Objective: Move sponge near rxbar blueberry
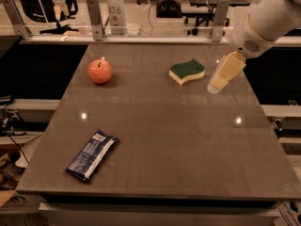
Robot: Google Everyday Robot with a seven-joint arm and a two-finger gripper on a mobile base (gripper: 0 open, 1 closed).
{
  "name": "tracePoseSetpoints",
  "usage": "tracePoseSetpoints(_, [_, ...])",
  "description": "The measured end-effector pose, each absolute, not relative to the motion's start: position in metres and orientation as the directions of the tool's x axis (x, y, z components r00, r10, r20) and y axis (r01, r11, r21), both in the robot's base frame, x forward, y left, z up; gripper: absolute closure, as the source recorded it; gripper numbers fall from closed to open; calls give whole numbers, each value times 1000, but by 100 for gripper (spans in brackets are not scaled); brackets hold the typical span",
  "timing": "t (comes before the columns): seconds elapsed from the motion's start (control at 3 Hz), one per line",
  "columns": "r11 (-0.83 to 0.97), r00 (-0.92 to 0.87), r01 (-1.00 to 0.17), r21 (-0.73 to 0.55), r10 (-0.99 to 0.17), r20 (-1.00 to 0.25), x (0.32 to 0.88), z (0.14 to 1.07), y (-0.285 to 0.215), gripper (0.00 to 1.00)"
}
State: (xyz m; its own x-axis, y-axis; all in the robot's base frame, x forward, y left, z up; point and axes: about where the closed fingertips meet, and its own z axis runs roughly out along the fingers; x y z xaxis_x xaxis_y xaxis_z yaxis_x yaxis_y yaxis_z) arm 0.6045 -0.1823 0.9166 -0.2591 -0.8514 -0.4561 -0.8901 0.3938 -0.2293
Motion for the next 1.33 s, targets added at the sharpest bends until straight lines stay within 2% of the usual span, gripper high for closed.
tracePoseSetpoints(0.67, [435,-302,-883,-176,-813,-498,669,875,-179,0])
tracePoseSetpoints(1.33, [476,-360,-874,-97,-769,-528,710,841,-178,0])
